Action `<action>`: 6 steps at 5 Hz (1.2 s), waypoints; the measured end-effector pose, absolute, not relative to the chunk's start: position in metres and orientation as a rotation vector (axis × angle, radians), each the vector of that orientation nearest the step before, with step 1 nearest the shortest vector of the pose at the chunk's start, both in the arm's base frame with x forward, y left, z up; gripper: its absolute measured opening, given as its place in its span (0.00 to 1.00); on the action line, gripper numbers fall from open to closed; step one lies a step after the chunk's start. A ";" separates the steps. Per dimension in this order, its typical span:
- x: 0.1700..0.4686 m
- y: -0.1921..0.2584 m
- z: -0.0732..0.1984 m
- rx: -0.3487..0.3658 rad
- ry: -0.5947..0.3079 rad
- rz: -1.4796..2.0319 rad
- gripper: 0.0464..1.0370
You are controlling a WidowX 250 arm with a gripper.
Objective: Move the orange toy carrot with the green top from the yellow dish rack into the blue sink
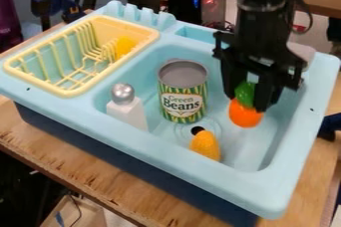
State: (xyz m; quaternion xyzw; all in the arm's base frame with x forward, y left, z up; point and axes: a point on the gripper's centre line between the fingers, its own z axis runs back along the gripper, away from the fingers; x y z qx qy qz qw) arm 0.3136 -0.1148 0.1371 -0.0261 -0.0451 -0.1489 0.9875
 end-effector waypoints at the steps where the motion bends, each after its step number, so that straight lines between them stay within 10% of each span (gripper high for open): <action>1: 0.318 -0.122 0.125 -0.093 -0.079 -0.301 0.58; 4: 0.309 -0.114 0.110 -0.092 0.039 -0.248 0.64; 5: 0.315 -0.107 0.118 -0.093 0.035 -0.193 0.92; 6: 0.322 -0.096 0.139 -0.117 -0.003 -0.096 0.97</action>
